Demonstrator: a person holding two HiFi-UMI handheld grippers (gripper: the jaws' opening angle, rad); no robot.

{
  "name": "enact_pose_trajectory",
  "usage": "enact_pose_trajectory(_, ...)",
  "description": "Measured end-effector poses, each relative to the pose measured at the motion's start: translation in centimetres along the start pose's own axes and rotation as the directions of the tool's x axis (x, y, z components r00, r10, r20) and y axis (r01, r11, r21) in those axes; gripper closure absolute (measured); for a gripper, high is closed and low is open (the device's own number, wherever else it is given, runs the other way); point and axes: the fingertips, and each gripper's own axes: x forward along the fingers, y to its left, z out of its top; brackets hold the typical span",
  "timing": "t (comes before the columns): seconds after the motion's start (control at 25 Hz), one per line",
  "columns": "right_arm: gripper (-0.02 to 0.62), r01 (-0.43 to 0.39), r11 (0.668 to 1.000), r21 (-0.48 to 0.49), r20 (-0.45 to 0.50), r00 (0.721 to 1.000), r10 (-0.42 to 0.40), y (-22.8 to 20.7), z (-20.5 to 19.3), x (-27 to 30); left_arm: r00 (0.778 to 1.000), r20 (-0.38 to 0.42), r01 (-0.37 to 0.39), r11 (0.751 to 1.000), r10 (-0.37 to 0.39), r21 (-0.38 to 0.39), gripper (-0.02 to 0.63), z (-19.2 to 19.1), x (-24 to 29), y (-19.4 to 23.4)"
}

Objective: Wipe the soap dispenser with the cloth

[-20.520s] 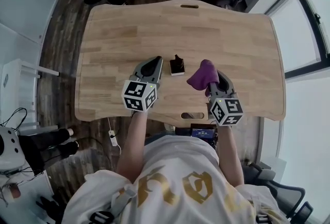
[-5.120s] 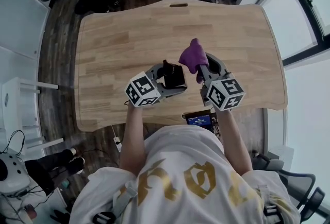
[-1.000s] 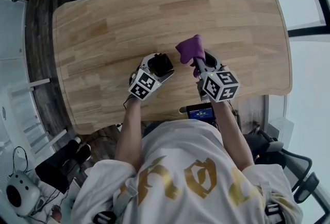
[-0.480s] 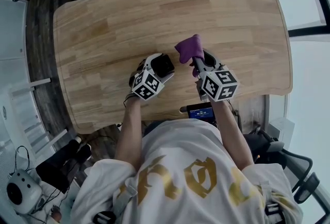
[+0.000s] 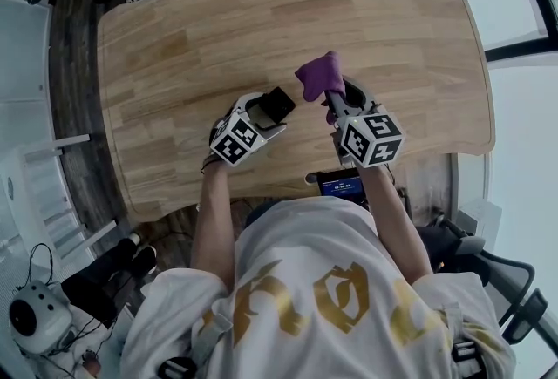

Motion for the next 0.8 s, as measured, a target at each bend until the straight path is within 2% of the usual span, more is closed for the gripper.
enact_pose_trajectory(0.16,0.561,-0.002,1.000,-0.018,0.018,1.000,0.003,1.0,0.3,-1.0,0.995,0.086,-0.039,0.997,0.045,-0.065,0.250,1.3,-3.2,-0.3)
enact_pose_trajectory(0.28,0.561,-0.002,0.999,-0.046,0.035,0.999,0.004,2.2,0.7,-1.8,0.978,0.190,-0.063,0.991,0.085,-0.116,0.256,3.1,-5.7,-0.9)
enact_pose_trajectory(0.32,0.561,-0.004,0.998,-0.061,0.044,0.999,0.007,2.7,0.9,-2.1,0.967,0.224,-0.090,0.987,0.120,-0.136,0.284,3.7,-6.7,-0.8)
enact_pose_trajectory(0.4,0.561,-0.007,0.995,-0.102,0.066,0.998,0.014,3.9,1.5,-2.8,0.930,0.288,-0.179,0.967,0.227,-0.184,0.462,5.0,-8.8,0.0)
enact_pose_trajectory(0.48,0.561,0.000,0.988,-0.157,0.092,0.996,0.014,4.8,2.3,-3.5,0.888,0.322,-0.266,0.937,0.329,-0.226,0.563,6.2,-10.6,0.9)
enact_pose_trajectory(0.6,0.561,0.005,0.979,-0.206,0.137,0.990,0.024,6.0,3.6,-4.2,0.832,0.340,-0.355,0.891,0.439,-0.283,0.592,8.0,-12.9,2.0)
enact_pose_trajectory(0.72,0.561,-0.073,0.983,-0.166,0.201,0.974,0.106,7.8,4.5,-5.0,0.761,0.370,-0.401,0.834,0.533,-0.378,0.595,9.8,-15.5,2.6)
enact_pose_trajectory(0.8,0.561,-0.095,0.983,-0.155,0.221,0.967,0.129,8.7,4.6,-5.6,0.728,0.388,-0.422,0.816,0.565,-0.396,0.597,10.8,-16.6,2.2)
